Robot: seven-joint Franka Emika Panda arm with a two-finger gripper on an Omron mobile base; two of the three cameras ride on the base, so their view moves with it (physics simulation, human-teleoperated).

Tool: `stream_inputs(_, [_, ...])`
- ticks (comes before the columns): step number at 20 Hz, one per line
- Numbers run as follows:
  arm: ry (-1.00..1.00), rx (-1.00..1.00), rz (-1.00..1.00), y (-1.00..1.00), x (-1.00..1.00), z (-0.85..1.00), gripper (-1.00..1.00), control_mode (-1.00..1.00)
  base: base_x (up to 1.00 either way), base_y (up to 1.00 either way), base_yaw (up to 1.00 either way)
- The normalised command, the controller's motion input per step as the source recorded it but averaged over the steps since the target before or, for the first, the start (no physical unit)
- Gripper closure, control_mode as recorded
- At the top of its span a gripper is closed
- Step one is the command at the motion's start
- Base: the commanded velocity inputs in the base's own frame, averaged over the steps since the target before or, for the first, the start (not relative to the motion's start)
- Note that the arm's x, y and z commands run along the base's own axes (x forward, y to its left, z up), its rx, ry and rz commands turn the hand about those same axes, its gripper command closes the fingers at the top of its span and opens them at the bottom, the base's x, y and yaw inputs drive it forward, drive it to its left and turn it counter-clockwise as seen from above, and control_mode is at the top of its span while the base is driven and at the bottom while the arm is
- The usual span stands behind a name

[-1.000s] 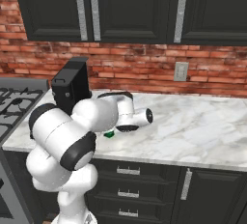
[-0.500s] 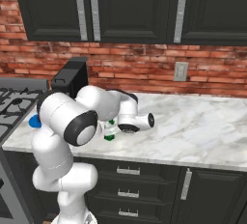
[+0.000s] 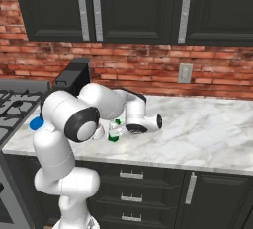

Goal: Take a sugar cube from the saucer and place it inside the coffee. Then, grab milk from the fridge and place it next to the coffee on the counter to sweeten the coffee.

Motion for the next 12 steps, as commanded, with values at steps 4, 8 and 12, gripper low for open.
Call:
stream_inputs(4, [0.0, 0.0, 0.0, -0.18, -0.33, 0.0, -1.0, -1.0, 0.0, 0.0, 0.0])
stream_inputs(8, [-0.03, 0.0, 0.0, -0.19, -0.39, 0.0, -1.0, -1.0, 0.0, 0.0, 0.0])
stream_inputs(12, [-0.1, 0.0, 0.0, -0.32, -0.53, 0.06, -1.0, -1.0, 0.0, 0.0, 0.0])
